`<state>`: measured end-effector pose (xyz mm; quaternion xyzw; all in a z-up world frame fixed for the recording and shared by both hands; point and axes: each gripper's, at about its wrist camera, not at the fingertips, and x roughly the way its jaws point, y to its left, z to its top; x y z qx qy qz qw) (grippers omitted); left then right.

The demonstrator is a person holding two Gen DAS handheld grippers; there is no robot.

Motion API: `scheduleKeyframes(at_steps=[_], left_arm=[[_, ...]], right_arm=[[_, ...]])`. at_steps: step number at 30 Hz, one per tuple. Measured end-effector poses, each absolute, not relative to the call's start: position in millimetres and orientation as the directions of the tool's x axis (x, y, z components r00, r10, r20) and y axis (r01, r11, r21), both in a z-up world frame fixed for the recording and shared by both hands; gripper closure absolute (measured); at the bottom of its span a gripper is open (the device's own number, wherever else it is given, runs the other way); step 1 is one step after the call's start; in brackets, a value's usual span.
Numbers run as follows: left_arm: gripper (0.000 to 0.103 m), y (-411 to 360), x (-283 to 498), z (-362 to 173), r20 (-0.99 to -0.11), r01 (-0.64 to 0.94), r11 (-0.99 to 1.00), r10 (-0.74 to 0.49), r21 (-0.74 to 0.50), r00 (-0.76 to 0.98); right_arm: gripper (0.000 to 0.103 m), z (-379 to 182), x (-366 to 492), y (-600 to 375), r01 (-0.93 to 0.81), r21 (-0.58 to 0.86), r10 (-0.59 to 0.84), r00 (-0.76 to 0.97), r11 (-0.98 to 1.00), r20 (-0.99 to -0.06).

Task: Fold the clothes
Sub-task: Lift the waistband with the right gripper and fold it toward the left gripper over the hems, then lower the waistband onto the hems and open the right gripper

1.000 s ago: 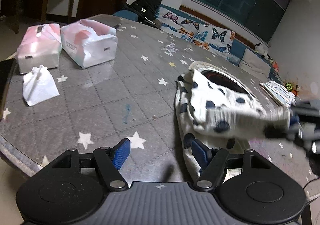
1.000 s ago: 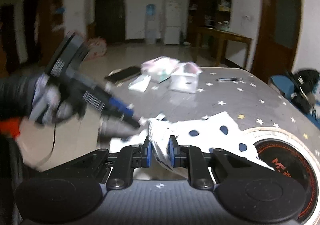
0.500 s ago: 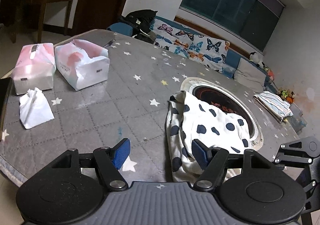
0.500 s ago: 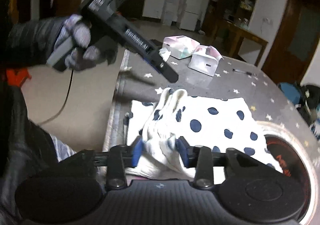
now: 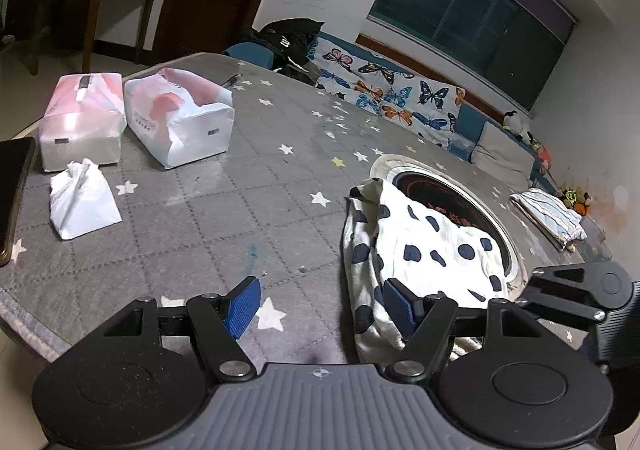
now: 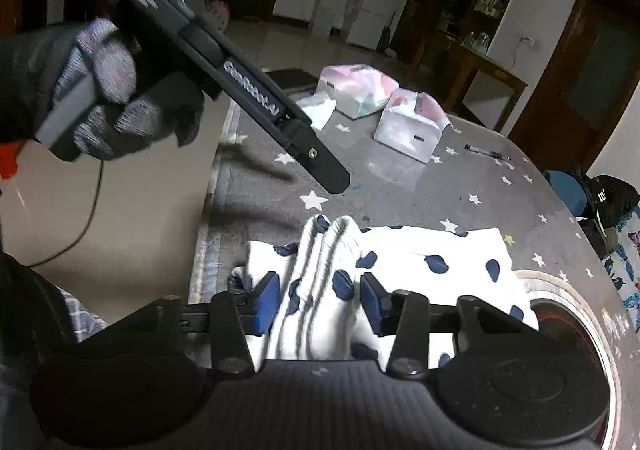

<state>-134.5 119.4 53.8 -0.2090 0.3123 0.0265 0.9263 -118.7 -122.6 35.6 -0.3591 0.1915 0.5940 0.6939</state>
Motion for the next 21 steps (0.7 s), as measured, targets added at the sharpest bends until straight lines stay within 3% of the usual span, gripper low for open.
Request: scheduleKeyframes(at_steps=[8, 13, 21], left_arm=[[0.032, 127, -142, 52, -0.585, -0.199, 0.901, -0.072, -0.385, 0.808], [0.032, 127, -144, 55, -0.574, -0.194, 0.902, -0.07, -0.385, 0.815], [0.031, 124, -141, 58, -0.571, -0.182, 0.906, -0.075, -0.381, 0.818]], right_arm=[[0.089, 39, -112, -119, -0.97, -0.236, 0.679, 0.213, 0.06, -0.702], [0.09, 63, -102, -132, -0.983, -0.16, 0.734, 0.172, 0.087, -0.657], [0.089, 45, -124, -137, -0.987, -0.157, 0.73, 0.094, -0.019, -0.677]])
